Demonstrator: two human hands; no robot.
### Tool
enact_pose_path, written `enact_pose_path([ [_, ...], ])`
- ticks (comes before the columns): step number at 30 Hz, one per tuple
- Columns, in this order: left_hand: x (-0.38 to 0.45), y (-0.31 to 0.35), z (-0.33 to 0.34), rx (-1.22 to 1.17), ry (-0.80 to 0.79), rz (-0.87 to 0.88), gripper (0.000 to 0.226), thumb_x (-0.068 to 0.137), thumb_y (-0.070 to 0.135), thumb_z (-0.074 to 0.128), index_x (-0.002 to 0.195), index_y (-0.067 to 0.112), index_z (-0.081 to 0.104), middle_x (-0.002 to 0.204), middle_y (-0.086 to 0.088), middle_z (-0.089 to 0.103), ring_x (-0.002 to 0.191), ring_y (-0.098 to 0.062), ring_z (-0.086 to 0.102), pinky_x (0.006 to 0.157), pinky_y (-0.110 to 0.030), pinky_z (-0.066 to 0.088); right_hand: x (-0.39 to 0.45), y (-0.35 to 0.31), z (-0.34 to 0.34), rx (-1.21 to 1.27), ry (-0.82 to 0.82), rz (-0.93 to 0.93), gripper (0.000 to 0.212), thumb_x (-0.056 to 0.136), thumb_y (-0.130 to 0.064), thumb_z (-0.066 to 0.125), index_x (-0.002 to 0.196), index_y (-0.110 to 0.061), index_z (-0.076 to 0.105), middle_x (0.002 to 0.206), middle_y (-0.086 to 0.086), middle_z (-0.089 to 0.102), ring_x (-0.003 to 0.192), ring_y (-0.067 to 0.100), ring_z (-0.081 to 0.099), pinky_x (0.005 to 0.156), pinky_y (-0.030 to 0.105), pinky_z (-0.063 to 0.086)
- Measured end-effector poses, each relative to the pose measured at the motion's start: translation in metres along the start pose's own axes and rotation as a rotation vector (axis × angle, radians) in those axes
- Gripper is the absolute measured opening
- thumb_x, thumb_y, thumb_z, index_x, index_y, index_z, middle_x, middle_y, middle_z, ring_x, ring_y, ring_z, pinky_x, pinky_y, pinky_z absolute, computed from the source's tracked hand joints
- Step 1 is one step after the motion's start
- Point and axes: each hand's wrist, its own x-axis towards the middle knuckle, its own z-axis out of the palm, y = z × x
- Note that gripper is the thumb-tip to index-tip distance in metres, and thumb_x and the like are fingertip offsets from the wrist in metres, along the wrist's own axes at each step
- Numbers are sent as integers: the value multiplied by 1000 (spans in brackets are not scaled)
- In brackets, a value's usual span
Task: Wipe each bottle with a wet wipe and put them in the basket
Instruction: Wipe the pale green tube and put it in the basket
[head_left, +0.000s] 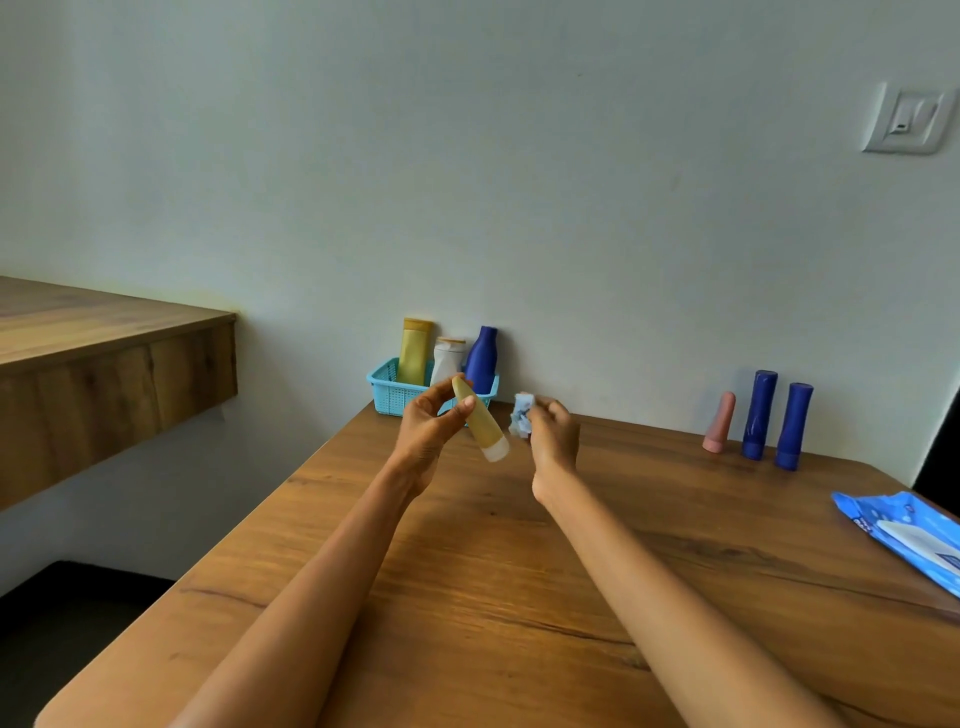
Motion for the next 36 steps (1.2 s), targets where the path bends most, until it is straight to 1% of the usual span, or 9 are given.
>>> enact_pose_path([
  [4, -2, 0, 2, -17, -48, -14, 38, 70, 24, 72, 108, 21, 65, 109, -3, 68, 104, -19, 64, 88, -29, 53, -2, -5, 5, -299, -188, -531, 22, 91, -5, 52, 103, -15, 68, 101, -6, 63, 87, 0, 57, 70, 7, 45],
  [7, -3, 2, 2, -53, -52, -9, 36, 72, 22, 70, 108, 19, 65, 108, -4, 69, 101, -17, 66, 83, -26, 54, -4, -2, 4, -400, -322, -689, 25, 89, -2, 56, 107, -12, 69, 100, -12, 60, 88, -6, 55, 78, 4, 45],
  [13, -3, 0, 1, -67, -14, -32, 41, 77, 16, 66, 117, 10, 60, 108, -4, 67, 100, -17, 65, 87, -30, 54, 2, 11, -16, -470, -320, -641, 13, 83, -8, 65, 90, -12, 75, 88, -9, 66, 79, -2, 59, 65, 6, 46],
  [18, -1, 1, -7, -119, 43, -40, 30, 86, 7, 60, 116, 11, 60, 106, 0, 68, 98, -13, 66, 83, -27, 56, 9, 15, -39, -647, -409, -505, 13, 81, -11, 64, 83, -15, 76, 87, -2, 72, 66, 2, 59, 53, 9, 43],
  [21, 0, 1, -9, -124, 55, -43, 33, 87, 7, 60, 119, 10, 58, 105, 2, 69, 97, -12, 67, 83, -28, 56, 11, 14, -54, -653, -468, -411, 18, 83, -14, 65, 96, -23, 73, 90, -7, 72, 74, 0, 63, 60, 9, 48],
  [24, 0, -2, -8, -122, 28, -52, 25, 86, 8, 61, 111, 15, 62, 103, 3, 70, 96, -11, 68, 80, -26, 56, 11, 14, -63, -878, -556, -361, 31, 82, -19, 68, 112, -26, 64, 96, -11, 65, 85, 1, 59, 66, 14, 45],
  [27, 0, -2, -7, -116, 24, -62, 25, 86, 9, 62, 110, 15, 62, 106, 2, 69, 98, -11, 67, 79, -24, 55, 12, 13, -64, -1065, -612, -369, 21, 80, -28, 71, 101, -27, 69, 101, -9, 66, 89, 4, 56, 67, 19, 43],
  [33, 0, -1, -6, -112, 4, -79, 25, 89, 8, 58, 114, 13, 60, 108, -2, 66, 97, -12, 67, 79, -25, 55, 14, 1, -61, -924, -561, -364, 26, 89, -45, 54, 85, -24, 70, 74, -5, 61, 60, 8, 50, 60, 28, 40],
  [36, 3, 4, -4, -135, -8, -56, 29, 91, 7, 55, 120, 10, 56, 108, -1, 67, 97, -13, 67, 82, -26, 55, 20, -4, -51, -785, -457, -339, 24, 93, -34, 53, 106, -19, 67, 98, -5, 68, 82, 7, 59, 75, 25, 47],
])
